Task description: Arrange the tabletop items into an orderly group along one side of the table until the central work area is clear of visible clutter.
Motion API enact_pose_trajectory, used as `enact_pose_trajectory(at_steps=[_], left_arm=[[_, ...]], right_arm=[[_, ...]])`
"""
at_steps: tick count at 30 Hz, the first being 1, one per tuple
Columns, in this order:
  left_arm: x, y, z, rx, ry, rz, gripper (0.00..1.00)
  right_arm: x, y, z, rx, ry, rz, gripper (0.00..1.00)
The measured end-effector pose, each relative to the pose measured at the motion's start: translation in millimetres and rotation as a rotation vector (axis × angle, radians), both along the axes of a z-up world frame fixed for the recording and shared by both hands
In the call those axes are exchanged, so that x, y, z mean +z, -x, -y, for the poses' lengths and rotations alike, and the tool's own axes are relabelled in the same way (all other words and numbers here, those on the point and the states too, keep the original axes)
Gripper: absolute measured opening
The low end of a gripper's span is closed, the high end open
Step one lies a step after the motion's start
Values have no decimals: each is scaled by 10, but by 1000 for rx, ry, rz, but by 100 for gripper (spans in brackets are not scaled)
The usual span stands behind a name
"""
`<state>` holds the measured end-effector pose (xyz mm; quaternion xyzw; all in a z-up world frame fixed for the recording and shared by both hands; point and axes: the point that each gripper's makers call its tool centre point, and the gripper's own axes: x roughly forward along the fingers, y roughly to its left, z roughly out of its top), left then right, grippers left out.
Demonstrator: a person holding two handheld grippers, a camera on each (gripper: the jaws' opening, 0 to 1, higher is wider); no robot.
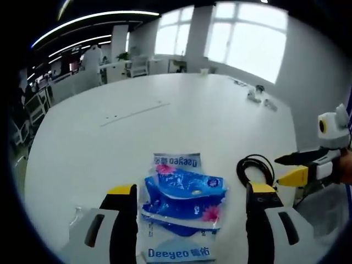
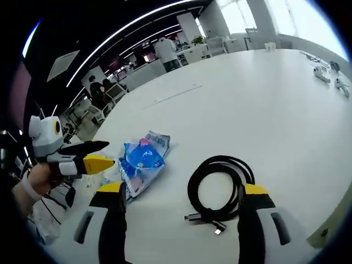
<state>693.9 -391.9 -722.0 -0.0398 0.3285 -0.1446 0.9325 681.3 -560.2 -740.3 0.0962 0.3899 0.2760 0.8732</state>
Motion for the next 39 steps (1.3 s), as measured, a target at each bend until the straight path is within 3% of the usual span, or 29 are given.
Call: enact_pose_trajectory(at_steps=[19, 30, 39], left_arm=[[-152, -139, -218, -37, 21, -5, 72], [-188, -276, -270, -49, 35, 5, 65], [-299, -320, -278, -74, 32, -40, 60]], right_arm=[[-31, 190, -479, -33, -19, -21, 73], [-117, 239, -745, -18, -23, -34, 60], [-169, 183, -944, -7, -34, -42, 50]])
